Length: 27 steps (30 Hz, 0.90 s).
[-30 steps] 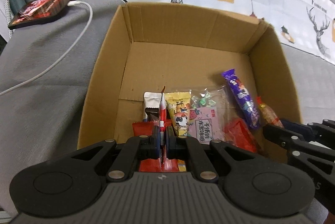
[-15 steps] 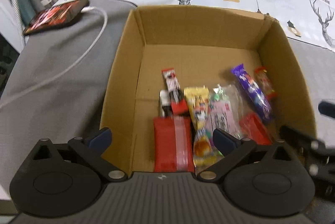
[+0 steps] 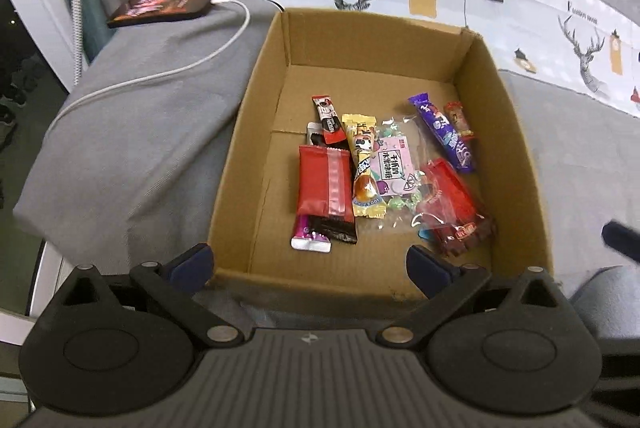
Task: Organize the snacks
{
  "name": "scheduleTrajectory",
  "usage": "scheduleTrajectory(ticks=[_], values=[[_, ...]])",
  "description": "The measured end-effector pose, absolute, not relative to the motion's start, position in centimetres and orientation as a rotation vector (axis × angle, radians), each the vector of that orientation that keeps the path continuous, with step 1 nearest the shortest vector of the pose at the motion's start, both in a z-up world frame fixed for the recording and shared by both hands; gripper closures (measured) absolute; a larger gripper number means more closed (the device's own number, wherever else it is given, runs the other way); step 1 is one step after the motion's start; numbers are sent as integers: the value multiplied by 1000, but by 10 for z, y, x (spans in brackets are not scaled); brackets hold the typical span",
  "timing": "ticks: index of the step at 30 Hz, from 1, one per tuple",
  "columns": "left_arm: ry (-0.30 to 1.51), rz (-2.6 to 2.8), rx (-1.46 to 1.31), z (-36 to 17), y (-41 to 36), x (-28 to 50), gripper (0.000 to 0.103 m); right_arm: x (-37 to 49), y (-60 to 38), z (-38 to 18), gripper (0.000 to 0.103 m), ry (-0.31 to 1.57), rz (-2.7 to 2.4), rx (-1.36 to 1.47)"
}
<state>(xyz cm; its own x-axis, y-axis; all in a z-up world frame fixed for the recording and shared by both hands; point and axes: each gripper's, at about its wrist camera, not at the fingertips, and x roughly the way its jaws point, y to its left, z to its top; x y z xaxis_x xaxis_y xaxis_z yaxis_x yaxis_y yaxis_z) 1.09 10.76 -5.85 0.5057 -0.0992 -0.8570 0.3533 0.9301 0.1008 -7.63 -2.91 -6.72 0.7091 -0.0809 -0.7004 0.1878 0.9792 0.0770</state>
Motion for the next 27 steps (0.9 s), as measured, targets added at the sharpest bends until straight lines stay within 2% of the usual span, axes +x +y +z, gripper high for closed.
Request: scheduleTrajectory(ticks=[15,27], values=[[917,-221,285,-50,134,-55,0,-142,14,-57,6,711,-126,43],[879,-222,255,-46,147,-77,0,-164,27,-54,3,685,-95,15]])
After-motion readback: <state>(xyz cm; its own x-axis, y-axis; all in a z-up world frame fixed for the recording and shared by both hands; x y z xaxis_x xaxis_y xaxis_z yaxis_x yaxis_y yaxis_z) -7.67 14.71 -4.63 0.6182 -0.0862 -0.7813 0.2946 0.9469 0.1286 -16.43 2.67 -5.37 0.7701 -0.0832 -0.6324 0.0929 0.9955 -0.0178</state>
